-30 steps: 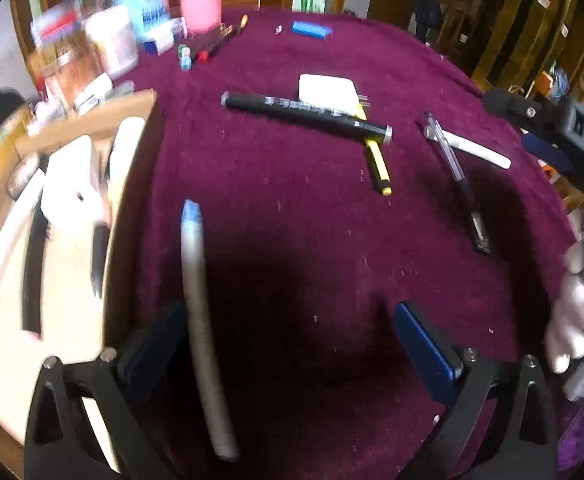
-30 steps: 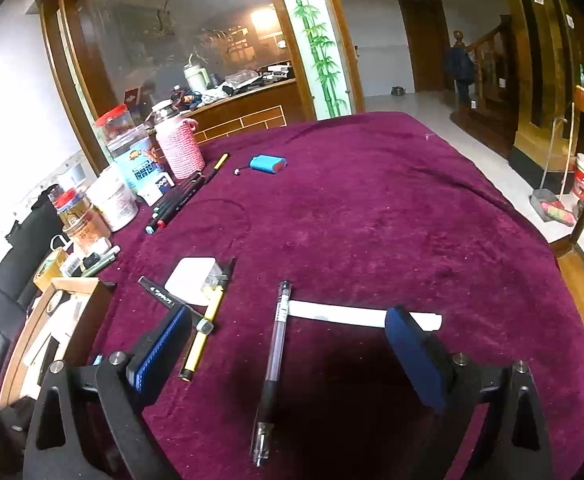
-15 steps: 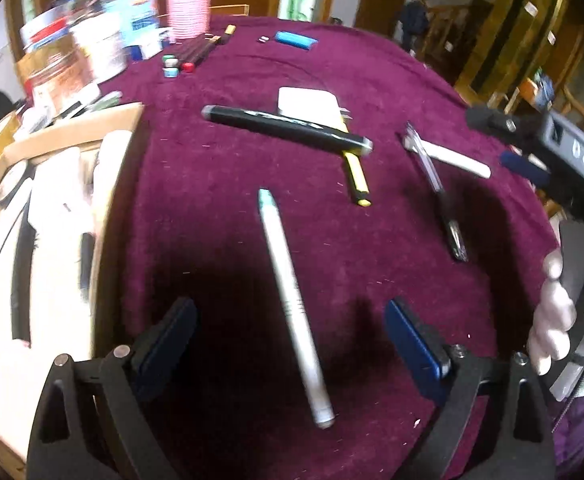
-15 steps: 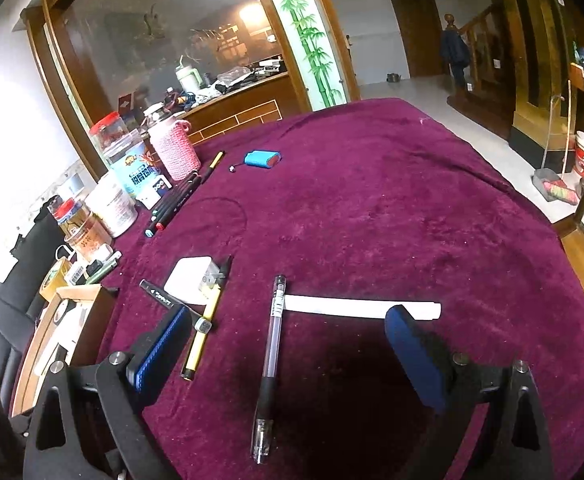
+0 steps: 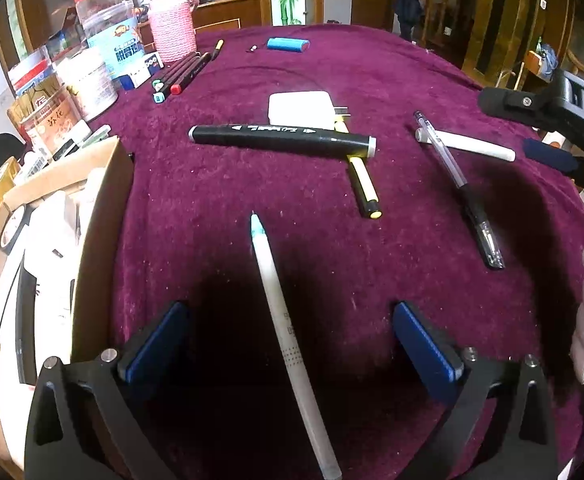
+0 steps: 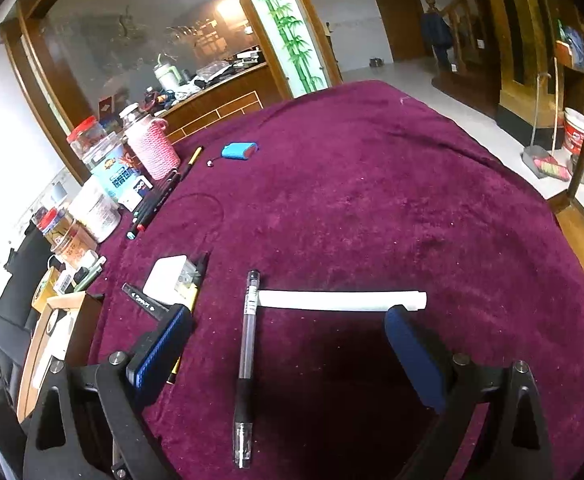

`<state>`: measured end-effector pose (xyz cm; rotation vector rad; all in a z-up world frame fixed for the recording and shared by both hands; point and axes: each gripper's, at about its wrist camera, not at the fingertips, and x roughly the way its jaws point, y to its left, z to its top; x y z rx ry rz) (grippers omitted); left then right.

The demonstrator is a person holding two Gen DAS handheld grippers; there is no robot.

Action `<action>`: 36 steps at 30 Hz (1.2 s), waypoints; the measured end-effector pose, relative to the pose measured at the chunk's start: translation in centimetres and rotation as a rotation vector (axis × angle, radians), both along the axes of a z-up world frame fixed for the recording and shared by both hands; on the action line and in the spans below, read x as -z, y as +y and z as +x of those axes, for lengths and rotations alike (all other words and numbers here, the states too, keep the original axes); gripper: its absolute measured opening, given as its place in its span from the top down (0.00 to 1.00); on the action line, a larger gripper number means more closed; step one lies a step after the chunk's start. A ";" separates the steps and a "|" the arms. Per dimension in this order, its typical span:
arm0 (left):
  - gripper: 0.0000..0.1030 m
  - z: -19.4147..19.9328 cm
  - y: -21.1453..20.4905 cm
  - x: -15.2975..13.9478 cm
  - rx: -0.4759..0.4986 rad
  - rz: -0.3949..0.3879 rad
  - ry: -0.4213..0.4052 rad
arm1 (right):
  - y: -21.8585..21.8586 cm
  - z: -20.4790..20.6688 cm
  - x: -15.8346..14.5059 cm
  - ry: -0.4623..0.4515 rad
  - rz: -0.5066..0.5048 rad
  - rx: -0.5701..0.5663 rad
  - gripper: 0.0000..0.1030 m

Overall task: Organize rigid objects
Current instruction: 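Grasp the thin white pen with the left tool while the right grasps the clear ballpoint pen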

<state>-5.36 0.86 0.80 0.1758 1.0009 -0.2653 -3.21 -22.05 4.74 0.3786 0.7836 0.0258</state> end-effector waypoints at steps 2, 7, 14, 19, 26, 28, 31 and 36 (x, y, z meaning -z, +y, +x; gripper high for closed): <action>0.00 0.0 -0.1 0.0 0.000 0.000 0.000 | -0.2 0.0 0.1 0.002 -0.003 0.010 0.04; 0.21 -0.3 0.1 -0.4 -0.005 -0.030 -0.012 | -0.4 0.3 0.5 0.019 -0.024 0.030 0.04; 0.93 -1.4 0.2 -1.4 0.065 -0.051 0.009 | -1.0 0.6 1.2 0.046 -0.033 0.062 0.04; 0.93 -1.9 2.4 -1.7 0.050 -0.170 0.056 | -1.4 0.7 1.3 0.051 -0.020 0.073 0.04; 0.89 -2.2 2.6 -1.2 0.039 -0.183 0.078 | -1.6 0.8 1.7 0.070 -0.011 0.078 0.04; 0.73 -2.6 1.1 -1.3 0.088 -0.131 0.044 | -1.7 0.7 1.8 0.069 0.004 0.077 0.04; 0.70 -3.3 -0.7 -1.1 0.131 -0.029 -0.020 | -2.0 0.5 1.3 0.054 0.016 0.087 0.05; 0.93 -3.3 1.8 -2.3 0.119 -0.170 0.016 | -0.3 -0.5 0.2 0.075 0.023 -0.007 0.13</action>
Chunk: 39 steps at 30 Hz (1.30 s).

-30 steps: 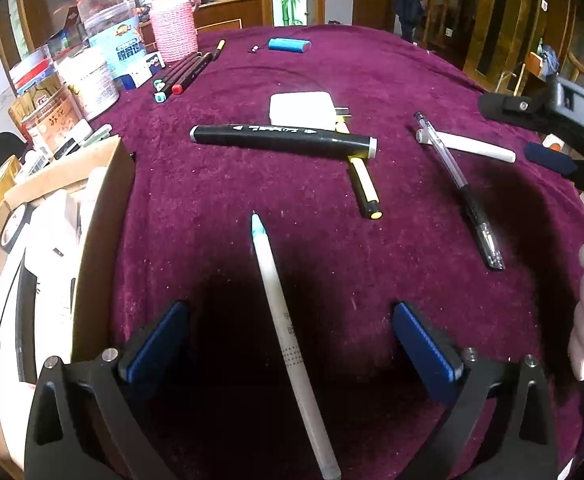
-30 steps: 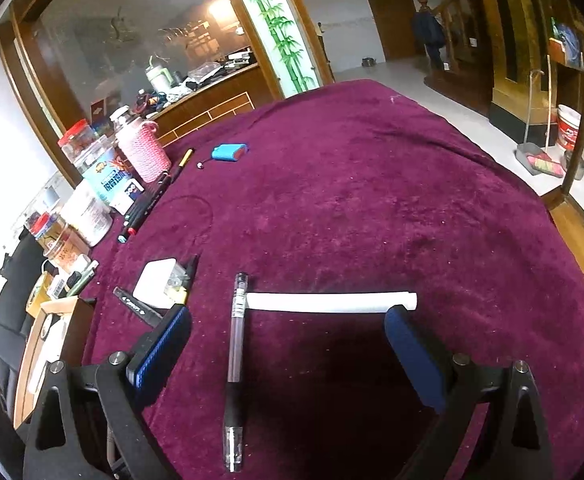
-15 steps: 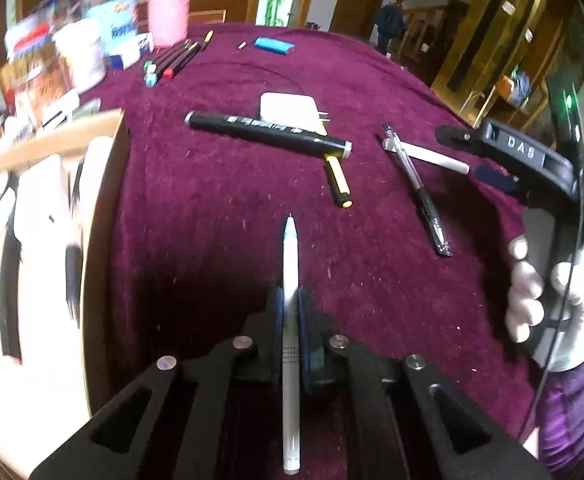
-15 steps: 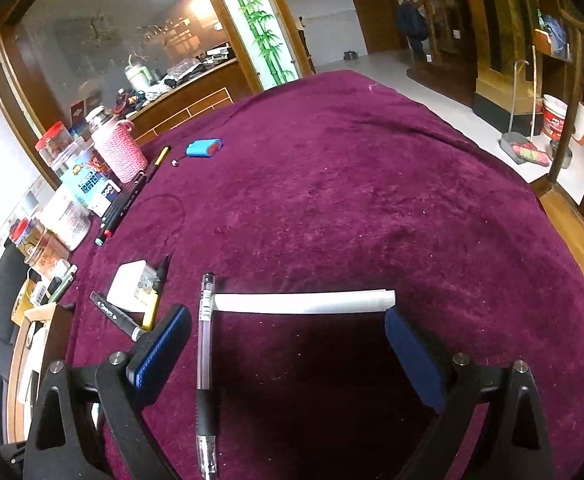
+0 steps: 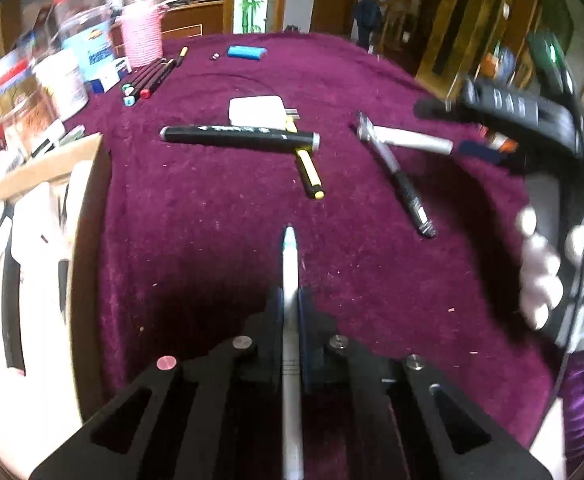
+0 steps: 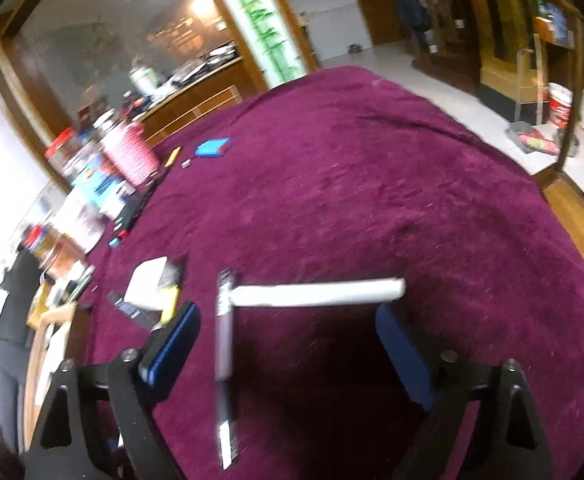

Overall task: Organize rigid objects
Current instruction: 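Grasp the thin white pen with the left tool while the right grasps the clear ballpoint pen, then carry the white pen and the clear ballpoint pen over the tray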

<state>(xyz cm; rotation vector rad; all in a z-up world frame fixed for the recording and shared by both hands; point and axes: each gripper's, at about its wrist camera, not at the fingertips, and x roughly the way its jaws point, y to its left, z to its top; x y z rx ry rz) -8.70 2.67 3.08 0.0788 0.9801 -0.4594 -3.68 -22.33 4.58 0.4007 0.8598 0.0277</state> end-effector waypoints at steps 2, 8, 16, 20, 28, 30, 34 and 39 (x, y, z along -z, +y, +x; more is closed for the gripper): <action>0.93 -0.4 1.2 -1.0 -0.013 -0.041 -0.015 | 1.2 0.2 0.0 0.023 -0.037 -0.043 0.19; 0.93 -2.0 5.1 -4.3 -0.036 -0.214 -0.046 | 4.5 2.4 1.8 0.118 -0.135 -0.114 0.53; 0.93 -3.3 11.3 -6.3 -0.133 -0.281 -0.068 | 6.0 3.3 2.2 0.130 -0.235 -0.090 0.89; 0.93 -3.6 14.9 -6.1 -0.218 -0.294 -0.066 | 5.4 2.2 1.5 0.120 -0.186 -0.088 0.92; 0.93 -3.4 20.5 -5.0 -0.346 -0.272 -0.048 | 6.7 -1.4 -2.2 0.056 0.005 -0.172 0.92; 0.93 -3.0 21.3 -4.5 -0.361 -0.252 -0.028 | 8.0 -1.8 -3.0 0.048 0.037 -0.211 0.91; 0.93 -1.5 22.4 -3.2 -0.386 -0.194 0.025 | 12.7 -2.4 -4.5 0.048 0.092 -0.328 0.91; 0.93 1.2 23.3 -2.3 -0.400 -0.135 0.084 | 19.6 -2.5 -4.9 0.072 0.119 -0.462 0.91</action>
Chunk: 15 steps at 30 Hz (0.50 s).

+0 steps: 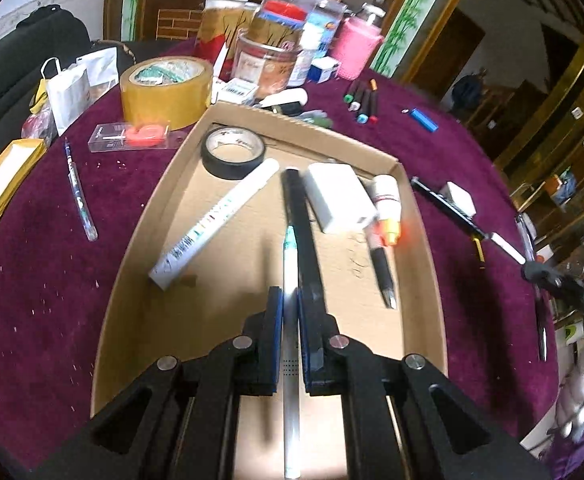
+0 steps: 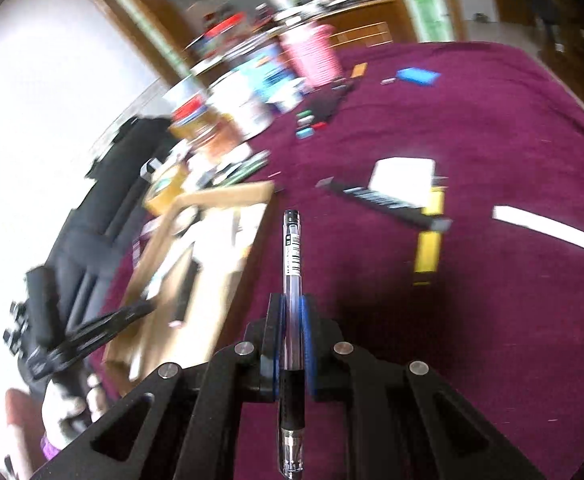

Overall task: Organize rigid objects
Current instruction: 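Carry the white pen and the clear ballpoint pen over the tray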

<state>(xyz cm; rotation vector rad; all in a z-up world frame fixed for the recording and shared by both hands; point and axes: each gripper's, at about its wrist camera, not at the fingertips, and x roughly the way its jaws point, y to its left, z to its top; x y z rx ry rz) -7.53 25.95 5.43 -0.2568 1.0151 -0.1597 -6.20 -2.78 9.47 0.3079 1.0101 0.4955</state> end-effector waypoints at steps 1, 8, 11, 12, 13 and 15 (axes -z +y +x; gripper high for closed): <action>0.93 0.5 0.1 0.1 0.001 0.005 0.009 | 1.2 0.0 0.0 0.004 0.003 -0.021 0.91; 0.93 3.8 0.3 0.8 -0.004 0.038 0.060 | 8.6 0.7 0.4 0.055 0.017 -0.139 0.91; 0.93 5.0 0.4 1.3 -0.005 0.033 0.077 | 10.9 1.2 1.3 0.090 0.000 -0.160 0.90; 0.93 5.3 0.5 1.5 -0.010 0.036 0.084 | 11.4 1.4 1.7 0.101 -0.005 -0.163 0.90; 0.93 5.7 0.7 1.7 -0.017 0.039 0.087 | 12.2 1.7 2.2 0.116 -0.012 -0.168 0.90; 0.83 6.0 1.0 2.1 -0.031 0.037 0.093 | 13.1 2.1 3.0 0.136 -0.026 -0.174 0.90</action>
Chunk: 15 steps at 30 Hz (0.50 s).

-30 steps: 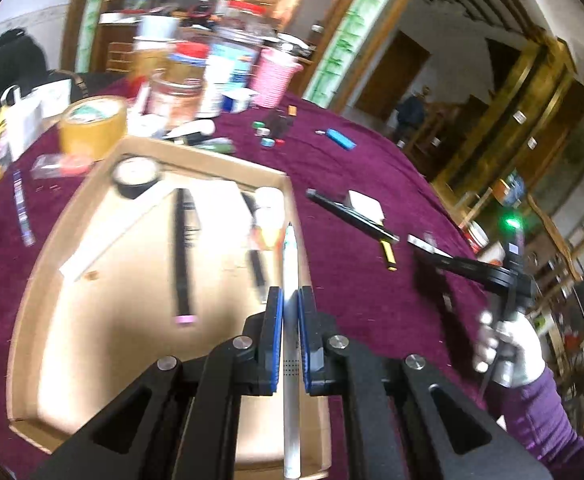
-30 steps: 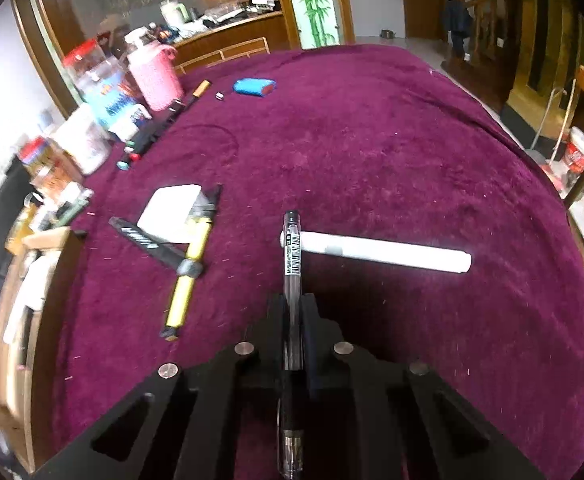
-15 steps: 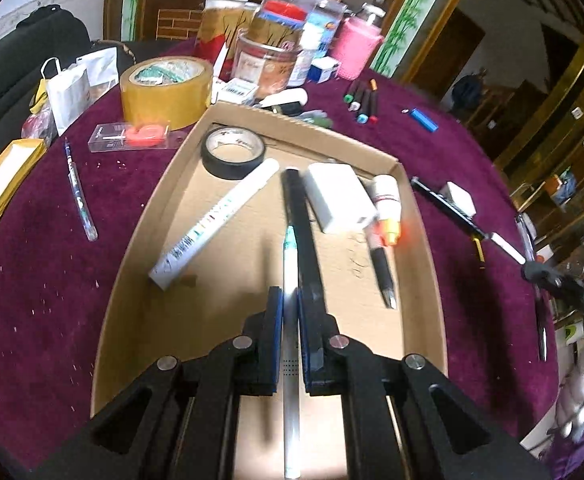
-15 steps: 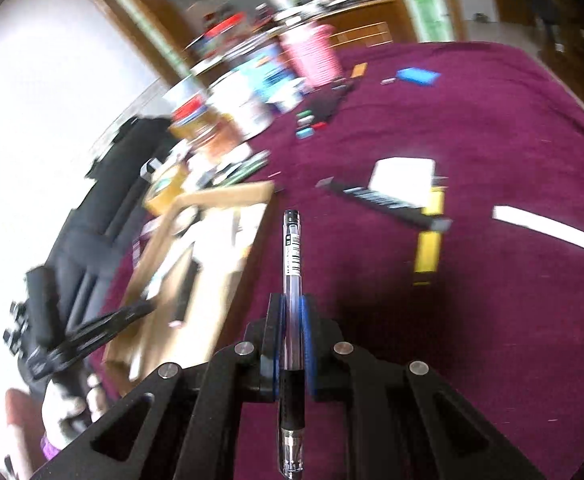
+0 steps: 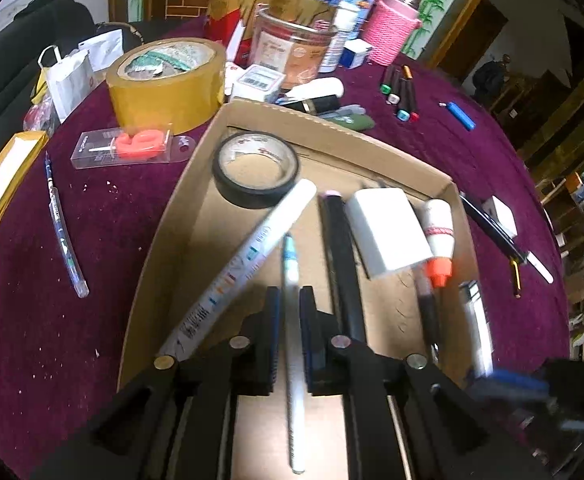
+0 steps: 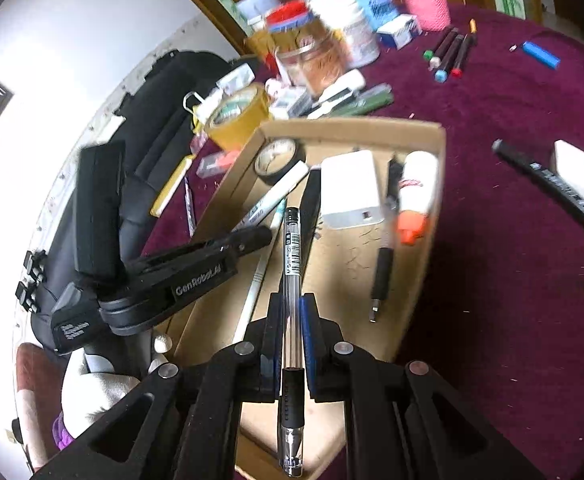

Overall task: Organize rigid objects
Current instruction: 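Carry the white pen and the clear ballpoint pen over the tray, then lower both pens into the tray and open both tools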

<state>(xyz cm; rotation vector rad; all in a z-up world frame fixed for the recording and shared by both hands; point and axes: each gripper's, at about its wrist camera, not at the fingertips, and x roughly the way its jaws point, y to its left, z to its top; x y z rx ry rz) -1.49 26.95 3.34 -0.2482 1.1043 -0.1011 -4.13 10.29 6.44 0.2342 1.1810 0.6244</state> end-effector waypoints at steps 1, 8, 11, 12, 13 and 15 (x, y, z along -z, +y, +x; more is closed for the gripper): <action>0.79 0.1 0.3 0.2 -0.011 0.000 0.003 | 0.3 0.1 0.5 0.006 -0.007 -0.003 0.90; 0.41 -2.4 1.4 -1.7 -0.016 -0.078 -0.072 | 2.2 1.1 2.4 0.015 -0.100 -0.005 0.90; 0.35 -4.6 2.5 -3.4 -0.042 -0.114 -0.146 | 2.4 1.6 3.0 0.020 -0.120 0.006 0.90; 0.32 -5.2 2.9 -3.8 -0.056 -0.120 -0.161 | 2.4 1.7 3.1 0.020 -0.127 0.007 0.90; 0.30 -5.8 3.2 -4.1 -0.069 -0.126 -0.175 | 2.5 1.8 3.3 0.020 -0.135 0.007 0.90; 0.28 -7.1 3.9 -4.7 -0.100 -0.134 -0.201 | 2.5 2.0 3.5 0.021 -0.144 0.009 0.90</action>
